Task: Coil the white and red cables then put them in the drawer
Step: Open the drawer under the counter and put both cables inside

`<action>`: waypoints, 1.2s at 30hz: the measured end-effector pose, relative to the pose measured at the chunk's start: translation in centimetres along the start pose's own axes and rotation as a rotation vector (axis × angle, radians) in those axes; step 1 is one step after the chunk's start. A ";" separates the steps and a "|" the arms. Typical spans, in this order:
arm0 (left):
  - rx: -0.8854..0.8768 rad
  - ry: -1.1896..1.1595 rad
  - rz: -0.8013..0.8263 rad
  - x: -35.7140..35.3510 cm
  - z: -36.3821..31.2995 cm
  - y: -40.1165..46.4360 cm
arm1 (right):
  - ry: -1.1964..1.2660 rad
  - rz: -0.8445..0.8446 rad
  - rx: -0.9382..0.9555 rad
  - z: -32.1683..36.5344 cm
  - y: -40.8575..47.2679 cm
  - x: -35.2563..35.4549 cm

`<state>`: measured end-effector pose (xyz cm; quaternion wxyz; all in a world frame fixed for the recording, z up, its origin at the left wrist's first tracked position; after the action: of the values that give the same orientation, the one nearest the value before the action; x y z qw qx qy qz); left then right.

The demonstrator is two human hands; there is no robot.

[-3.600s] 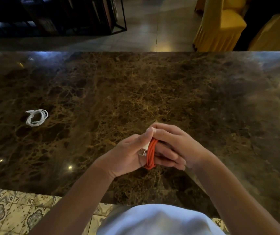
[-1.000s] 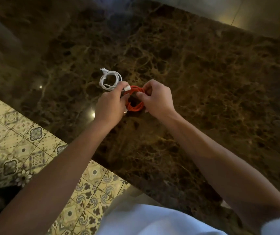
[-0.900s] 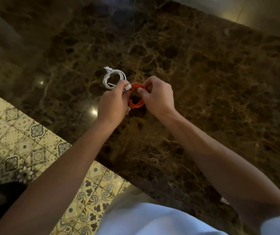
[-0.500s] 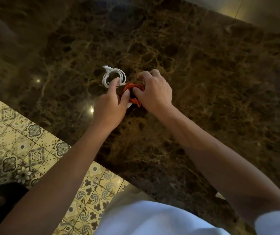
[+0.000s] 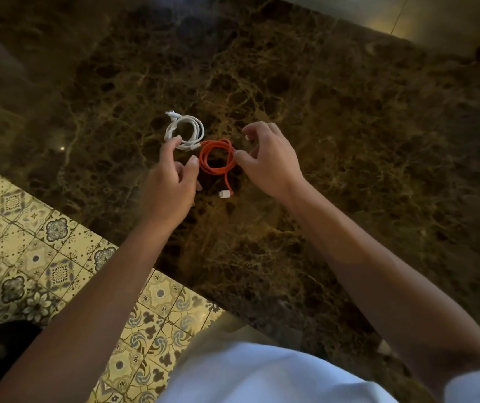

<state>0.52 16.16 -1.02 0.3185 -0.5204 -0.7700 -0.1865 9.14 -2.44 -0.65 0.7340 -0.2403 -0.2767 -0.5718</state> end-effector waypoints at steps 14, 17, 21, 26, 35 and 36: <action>-0.424 -0.009 -0.143 -0.8 -5.8 -5.7 | 0.014 -0.132 -0.018 -1.4 -6.0 5.3; -0.530 0.043 -0.160 -2.1 -8.0 -8.2 | 0.026 -0.210 0.010 -1.8 -8.7 7.4; -0.629 0.037 -0.075 -4.5 -10.4 -11.9 | 0.076 -0.308 0.001 -3.8 -13.2 10.3; -0.760 0.018 0.110 -9.1 -12.4 -16.1 | 0.100 -0.422 -0.088 -7.6 -19.9 12.9; -1.032 0.101 0.311 -13.7 -12.7 -21.8 | 0.061 -0.688 -0.337 -10.8 -34.6 13.6; -1.050 0.109 0.324 -13.9 -12.4 -22.4 | 0.078 -0.748 -0.356 -10.8 -36.5 13.4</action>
<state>-12.88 -9.71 -0.49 0.0800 -0.7107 -0.4662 -0.5208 -22.31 -27.55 1.91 0.4326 -0.2246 -0.2138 -0.8466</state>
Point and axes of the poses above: each hand's wrist, its own y-axis towards the middle knuckle, its own x-axis out of the back of the hand, z = x × y, the point moved 7 cm from there along y, towards the middle knuckle, and after that the axes turned 2 degrees about -z, right-handed, at the moved point
